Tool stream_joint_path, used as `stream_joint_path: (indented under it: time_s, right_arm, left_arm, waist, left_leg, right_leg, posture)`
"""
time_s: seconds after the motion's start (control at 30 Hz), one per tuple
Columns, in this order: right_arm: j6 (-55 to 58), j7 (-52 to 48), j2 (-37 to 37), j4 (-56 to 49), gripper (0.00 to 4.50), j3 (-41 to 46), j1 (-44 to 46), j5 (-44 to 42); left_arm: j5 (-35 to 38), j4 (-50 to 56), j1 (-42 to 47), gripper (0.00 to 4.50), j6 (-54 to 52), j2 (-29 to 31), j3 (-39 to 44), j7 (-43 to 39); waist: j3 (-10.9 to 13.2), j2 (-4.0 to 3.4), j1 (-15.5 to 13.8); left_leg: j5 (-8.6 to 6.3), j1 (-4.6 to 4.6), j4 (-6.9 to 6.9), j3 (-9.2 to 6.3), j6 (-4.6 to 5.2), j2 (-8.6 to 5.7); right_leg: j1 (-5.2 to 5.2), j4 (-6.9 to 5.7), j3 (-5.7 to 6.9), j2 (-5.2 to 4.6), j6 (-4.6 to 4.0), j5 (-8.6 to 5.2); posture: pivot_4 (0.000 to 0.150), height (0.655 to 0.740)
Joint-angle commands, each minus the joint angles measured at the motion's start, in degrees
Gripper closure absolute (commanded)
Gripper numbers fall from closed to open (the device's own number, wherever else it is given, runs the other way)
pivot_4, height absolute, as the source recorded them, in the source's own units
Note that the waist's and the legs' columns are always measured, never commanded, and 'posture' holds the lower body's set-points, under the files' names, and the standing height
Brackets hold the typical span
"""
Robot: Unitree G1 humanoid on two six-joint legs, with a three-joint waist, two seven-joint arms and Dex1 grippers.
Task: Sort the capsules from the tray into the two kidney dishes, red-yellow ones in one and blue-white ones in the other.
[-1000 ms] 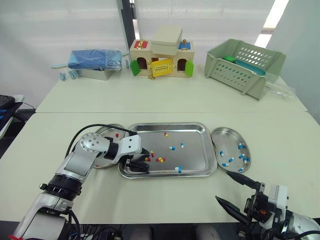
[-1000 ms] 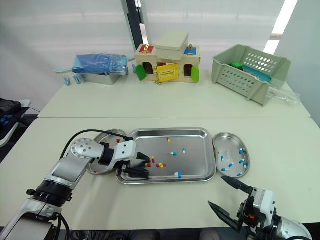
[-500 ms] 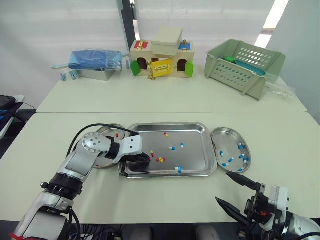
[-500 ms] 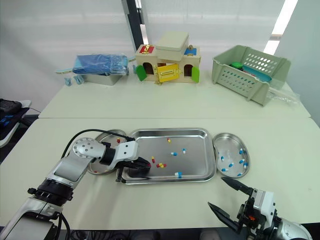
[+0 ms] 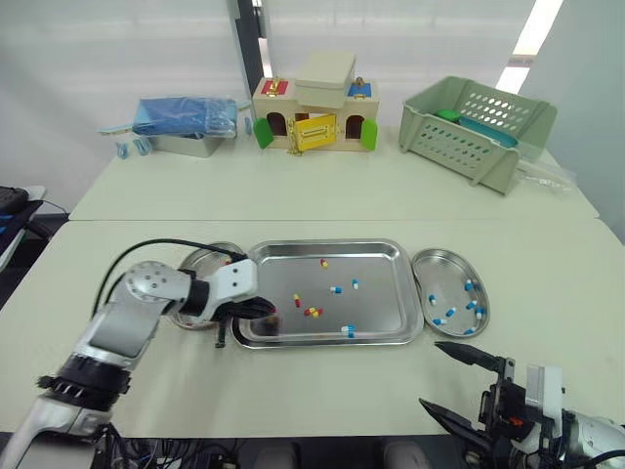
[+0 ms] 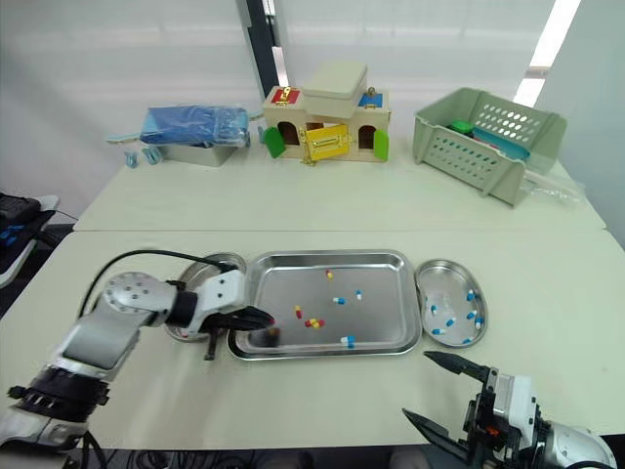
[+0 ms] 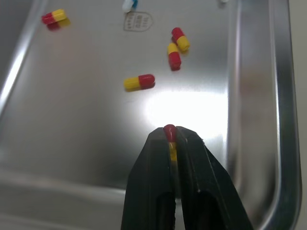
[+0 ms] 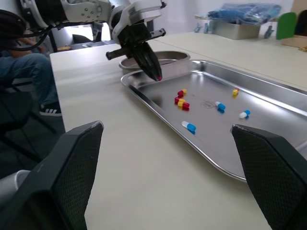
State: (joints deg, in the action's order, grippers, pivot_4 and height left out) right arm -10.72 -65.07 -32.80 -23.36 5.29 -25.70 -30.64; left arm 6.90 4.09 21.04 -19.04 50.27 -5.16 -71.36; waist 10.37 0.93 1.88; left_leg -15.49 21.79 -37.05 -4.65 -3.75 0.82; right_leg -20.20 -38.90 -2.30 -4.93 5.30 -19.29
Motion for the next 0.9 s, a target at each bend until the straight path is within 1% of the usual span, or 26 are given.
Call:
stream_joint_path:
  time_s: [0.03, 0.17, 0.37, 0.43, 0.6, 0.8, 0.87, 0.9]
  right_arm:
    - [-0.01, -3.11, -0.85, 0.69, 0.00, -1.09, 2.42, -2.09]
    - [0.57, -5.13, -0.86, 3.32, 0.00, -2.95, 6.98, -2.02]
    - [0.59, -6.14, -0.36, 4.96, 0.00, -3.76, 8.62, -2.22]
    - [0.76, -6.06, -0.15, 5.19, 0.00, -3.90, 8.86, -2.30]
    - [0.89, -5.48, 0.70, 5.62, 0.00, -3.97, 9.13, -2.12]
    - [0.12, -4.67, 1.86, 5.59, 0.00, -4.01, 8.49, -1.60]
    - [-0.01, -4.59, 2.09, 5.45, 0.00, -4.16, 8.29, -1.50]
    - [0.02, -4.51, 2.17, 5.38, 0.00, -4.21, 8.30, -1.47]
  left_arm:
    - [2.95, 5.51, -2.19, 4.49, -5.28, 2.44, 6.76, 3.32]
    - [3.85, 7.87, -7.42, 4.49, -11.29, 4.24, 16.30, 9.49]
    - [5.57, 9.02, -11.80, 4.49, -16.48, 4.02, 23.30, 15.17]
    - [6.15, 8.99, -12.09, 4.49, -17.14, 3.76, 23.72, 16.32]
    - [6.58, 7.47, -12.66, 4.49, -16.71, 3.24, 21.42, 17.78]
    - [6.16, 3.18, -10.65, 4.49, -14.78, 3.54, 18.94, 18.63]
    - [6.39, 2.81, -10.08, 3.93, -14.88, 3.63, 18.35, 18.85]
    - [6.46, 2.68, -9.90, 3.75, -14.94, 3.67, 18.13, 18.88]
  waist:
    - [0.00, 0.01, 0.04]
    - [0.01, 0.00, 0.18]
    - [0.01, 0.04, -0.23]
    - [0.01, 0.05, -0.25]
    - [0.01, 0.05, -0.12]
    - [0.01, 0.05, -0.09]
    - [0.01, 0.05, -0.09]
    - [0.01, 0.05, -0.09]
  left_leg:
    - [0.00, 0.00, 0.00, 0.00, 0.00, 0.00]
    - [0.00, -0.01, 0.01, 0.01, 0.00, 0.02]
    - [0.00, 0.01, 0.00, 0.01, 0.00, 0.00]
    - [0.00, 0.01, 0.00, 0.00, 0.00, 0.00]
    - [0.00, 0.00, 0.01, 0.00, 0.00, 0.00]
    - [0.00, 0.00, 0.01, 0.01, 0.00, 0.00]
    - [0.00, 0.01, 0.01, 0.01, 0.00, 0.00]
    - [0.00, 0.01, 0.01, 0.00, 0.00, 0.00]
  right_leg:
    - [0.00, 0.00, -0.01, 0.00, 0.00, 0.00]
    - [-0.02, -0.01, -0.01, 0.00, 0.00, 0.00]
    - [0.00, 0.03, 0.00, -0.02, 0.00, 0.00]
    - [0.00, 0.02, 0.02, -0.02, 0.00, 0.00]
    - [-0.02, 0.01, 0.01, -0.02, 0.00, 0.00]
    - [-0.03, -0.01, 0.01, -0.01, 0.00, 0.00]
    - [-0.03, 0.00, 0.01, -0.01, 0.00, 0.00]
    - [-0.03, 0.00, 0.01, -0.01, 0.00, 0.00]
  posture:
    - [0.150, 0.7400]
    - [0.150, 0.7400]
    - [0.150, 0.7400]
    - [0.150, 0.7400]
    - [0.150, 0.7400]
    - [0.150, 0.7400]
    - [0.150, 0.7400]
    - [0.150, 0.7400]
